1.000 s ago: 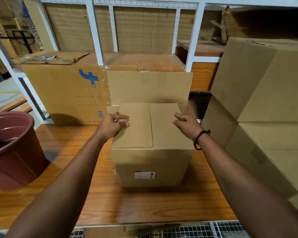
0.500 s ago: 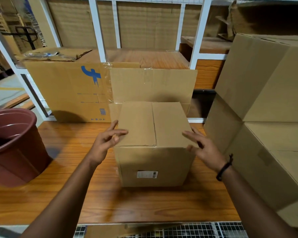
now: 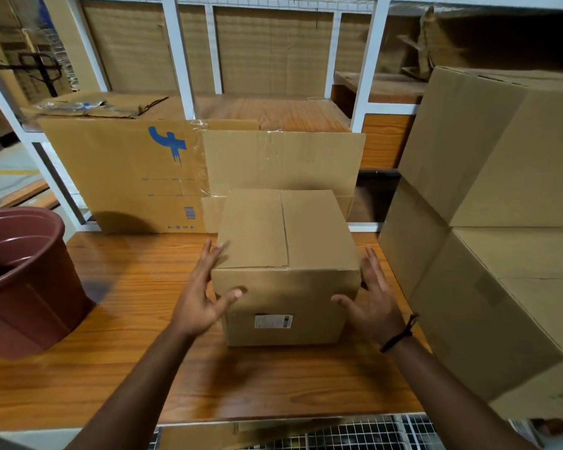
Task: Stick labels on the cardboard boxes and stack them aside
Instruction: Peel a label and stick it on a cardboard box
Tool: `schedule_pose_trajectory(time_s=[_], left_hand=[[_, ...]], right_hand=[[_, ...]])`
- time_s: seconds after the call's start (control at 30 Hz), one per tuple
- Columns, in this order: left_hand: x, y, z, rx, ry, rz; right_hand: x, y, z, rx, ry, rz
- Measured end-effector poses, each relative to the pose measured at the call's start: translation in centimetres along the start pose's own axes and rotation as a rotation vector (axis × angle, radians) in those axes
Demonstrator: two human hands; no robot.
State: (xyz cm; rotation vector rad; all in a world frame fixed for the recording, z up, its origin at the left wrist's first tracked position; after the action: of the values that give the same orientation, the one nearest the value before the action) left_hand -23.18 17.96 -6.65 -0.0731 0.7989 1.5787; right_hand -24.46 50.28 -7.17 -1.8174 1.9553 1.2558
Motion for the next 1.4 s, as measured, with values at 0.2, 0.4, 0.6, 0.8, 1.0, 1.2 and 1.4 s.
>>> schedule_pose_trajectory(time_s=[0.2,0.4,0.6,0.8,1.0,1.2,1.4], left_hand=[[4.0,-5.1,-5.0,0.09,0.401,-0.135],[4.8,-3.9,-5.3,-0.05,0.442,-0.159],[2.3,-1.2,-1.9,-0.1,0.403,-0.045],[-1.9,4.9,4.2,-0.116,0.317,0.05],[-2.7,8.7,5.3,-0.249,0.319,-0.079],[-1.0,8.6,3.7,-0.335,0.398,-0.183],[1.0,7.0,1.9,-0.393,0.146,-0.382]], right_hand=[[4.0,-3.1,2.3,-0.101,-0.128,-0.131],[5.0,-2.0,2.4,0.022,-0.135,-0.14],[1.0,0.8,-1.0,0.026,-0.154,-0.062],[-5.3,6.3,-4.1,0.142,-0.158,-0.072],[-6.9,9.6,-4.5,0.224,-0.083,-0.17],[-4.2,10.6,-1.8,0.322,-0.01,-0.305],[-2.2,11.3,0.1,0.374,-0.008,-0.344]])
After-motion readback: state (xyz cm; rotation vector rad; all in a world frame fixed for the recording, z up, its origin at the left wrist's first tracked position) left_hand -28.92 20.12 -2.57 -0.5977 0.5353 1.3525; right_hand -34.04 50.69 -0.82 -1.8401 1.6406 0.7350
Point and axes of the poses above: each hand's wrist, its own y-axis towards the middle knuckle, its own x-axis out of the palm, z = x × y, the point moved 7 cm from there along y, towards the middle knuckle
